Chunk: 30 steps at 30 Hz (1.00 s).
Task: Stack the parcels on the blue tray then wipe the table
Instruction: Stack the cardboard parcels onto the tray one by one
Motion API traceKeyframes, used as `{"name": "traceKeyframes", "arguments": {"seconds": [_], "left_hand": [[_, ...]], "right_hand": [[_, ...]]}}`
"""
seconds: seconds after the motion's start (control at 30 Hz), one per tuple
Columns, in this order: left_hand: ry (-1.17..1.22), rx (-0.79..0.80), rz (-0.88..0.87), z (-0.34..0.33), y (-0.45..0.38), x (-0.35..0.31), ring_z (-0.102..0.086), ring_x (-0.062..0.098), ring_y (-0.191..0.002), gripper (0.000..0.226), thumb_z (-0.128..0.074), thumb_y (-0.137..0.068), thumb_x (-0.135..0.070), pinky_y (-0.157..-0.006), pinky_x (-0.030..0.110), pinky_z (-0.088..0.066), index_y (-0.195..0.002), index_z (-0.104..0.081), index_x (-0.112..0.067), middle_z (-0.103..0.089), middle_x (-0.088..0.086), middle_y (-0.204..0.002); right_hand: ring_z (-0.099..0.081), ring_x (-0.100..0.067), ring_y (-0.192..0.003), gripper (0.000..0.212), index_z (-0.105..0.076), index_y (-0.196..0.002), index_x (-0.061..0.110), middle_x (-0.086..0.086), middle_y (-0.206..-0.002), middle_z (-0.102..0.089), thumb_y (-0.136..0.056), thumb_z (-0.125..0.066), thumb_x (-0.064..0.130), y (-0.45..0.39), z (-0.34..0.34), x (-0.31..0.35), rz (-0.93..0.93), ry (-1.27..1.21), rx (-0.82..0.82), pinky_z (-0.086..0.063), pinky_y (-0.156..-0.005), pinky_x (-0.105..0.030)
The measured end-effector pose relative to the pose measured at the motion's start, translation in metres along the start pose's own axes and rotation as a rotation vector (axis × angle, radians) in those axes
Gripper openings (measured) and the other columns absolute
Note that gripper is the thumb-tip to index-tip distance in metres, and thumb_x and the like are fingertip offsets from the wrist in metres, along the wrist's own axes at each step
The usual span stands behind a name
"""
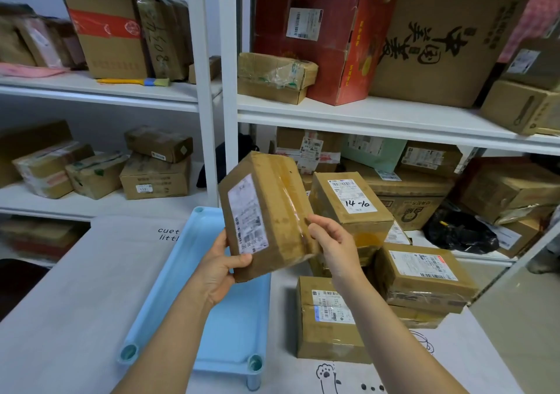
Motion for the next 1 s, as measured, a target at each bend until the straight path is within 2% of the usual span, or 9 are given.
{"name": "traceKeyframes", "arguments": {"seconds": [0.07,0.13,0.23,0.33,0.53,0.67,0.77,0.87,1.0], "left_hand": [[-0.049,-0.062,-0.035,-0.003,0.002,-0.007,-0.061,0.011,-0.095,0.076,-0.069,-0.065,0.014,-0.075,0.037,-0.052,-0.127,-0.05,-0.027,-0.058,-0.013,-0.113],[-0.084,-0.087,-0.081,-0.008,0.005,-0.014,-0.061,0.009,-0.093,0.074,-0.065,-0.071,0.018,-0.067,0.031,-0.05,-0.125,-0.048,-0.03,-0.055,-0.015,-0.117],[-0.139,-0.062,-0.118,-0.015,0.009,-0.019,-0.058,0.017,-0.107,0.068,-0.061,-0.073,0.022,-0.061,0.029,-0.049,-0.114,-0.051,-0.032,-0.052,-0.015,-0.126],[-0.134,-0.051,-0.16,-0.018,0.011,-0.022,-0.052,0.017,-0.116,0.061,-0.053,-0.074,0.027,-0.065,0.03,-0.051,-0.106,-0.052,-0.025,-0.055,-0.007,-0.126],[-0.139,-0.051,-0.17,-0.012,0.016,-0.022,-0.057,0.005,-0.104,0.046,-0.048,-0.074,0.03,-0.061,0.022,-0.05,-0.087,-0.051,-0.014,-0.06,-0.01,-0.119],[-0.184,-0.082,-0.214,-0.008,0.016,-0.023,-0.056,0.017,-0.108,0.048,-0.05,-0.072,0.03,-0.072,0.027,-0.048,-0.091,-0.057,-0.014,-0.064,-0.002,-0.111],[-0.225,-0.116,-0.247,-0.006,0.012,-0.03,-0.056,0.018,-0.107,0.052,-0.058,-0.075,0.022,-0.082,0.025,-0.047,-0.103,-0.061,-0.021,-0.065,0.001,-0.104],[-0.269,-0.164,-0.228,-0.004,0.007,-0.037,-0.053,0.018,-0.109,0.055,-0.073,-0.071,0.003,-0.09,0.026,-0.043,-0.113,-0.06,-0.03,-0.059,0.003,-0.099],[-0.276,-0.245,-0.188,0.013,-0.002,-0.046,-0.036,0.021,-0.134,0.063,-0.074,-0.078,-0.005,-0.102,0.031,-0.034,-0.128,-0.045,-0.03,-0.04,0.007,-0.139]], "right_hand": [[-0.056,-0.016,-0.111,0.023,-0.065,-0.107,0.026,0.002,-0.114,-0.061,-0.086,-0.063,0.036,0.001,0.002,-0.009,-0.016,0.048,0.019,-0.046,-0.086,-0.024],[-0.055,-0.016,-0.113,0.05,-0.061,-0.116,0.026,0.002,-0.118,-0.061,-0.074,-0.063,0.053,0.003,0.002,-0.022,-0.053,0.051,0.05,-0.046,-0.086,-0.024],[-0.053,-0.015,-0.116,0.077,-0.049,-0.134,0.028,0.003,-0.127,-0.058,-0.066,-0.07,0.057,0.006,-0.001,-0.045,-0.144,-0.011,0.098,-0.046,-0.08,-0.024],[-0.055,-0.016,-0.115,0.072,-0.047,-0.132,0.032,0.005,-0.124,-0.061,-0.067,-0.077,0.041,0.005,-0.002,-0.06,-0.19,-0.003,0.129,-0.044,-0.094,-0.032],[-0.06,-0.022,-0.114,0.061,-0.049,-0.13,0.027,0.001,-0.115,-0.069,-0.078,-0.074,0.008,0.002,-0.007,-0.075,-0.255,-0.044,0.219,-0.043,-0.105,-0.046],[-0.064,-0.023,-0.108,0.049,-0.05,-0.128,0.016,-0.007,-0.114,-0.07,-0.085,-0.06,-0.007,-0.001,-0.01,-0.078,-0.277,-0.142,0.293,-0.05,-0.091,-0.036],[-0.063,-0.024,-0.107,0.042,-0.052,-0.122,0.018,-0.008,-0.114,-0.069,-0.088,-0.055,-0.007,-0.004,-0.011,-0.081,-0.312,-0.216,0.352,-0.05,-0.078,-0.031],[-0.063,-0.025,-0.107,0.036,-0.054,-0.121,0.016,-0.01,-0.115,-0.068,-0.09,-0.055,-0.003,-0.013,-0.016,-0.082,-0.352,-0.231,0.396,-0.049,-0.079,-0.034],[-0.06,-0.028,-0.113,0.054,-0.053,-0.126,0.02,-0.01,-0.12,-0.067,-0.075,-0.071,0.02,-0.026,-0.033,-0.085,-0.41,-0.146,0.473,-0.048,-0.087,-0.043]]}}
Point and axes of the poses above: each hand's wrist, its own y-axis away from the middle knuckle, its own z-axis out of the back of the hand, x = y × z, the point moved 9 cm from there along -y, towards the middle knuckle
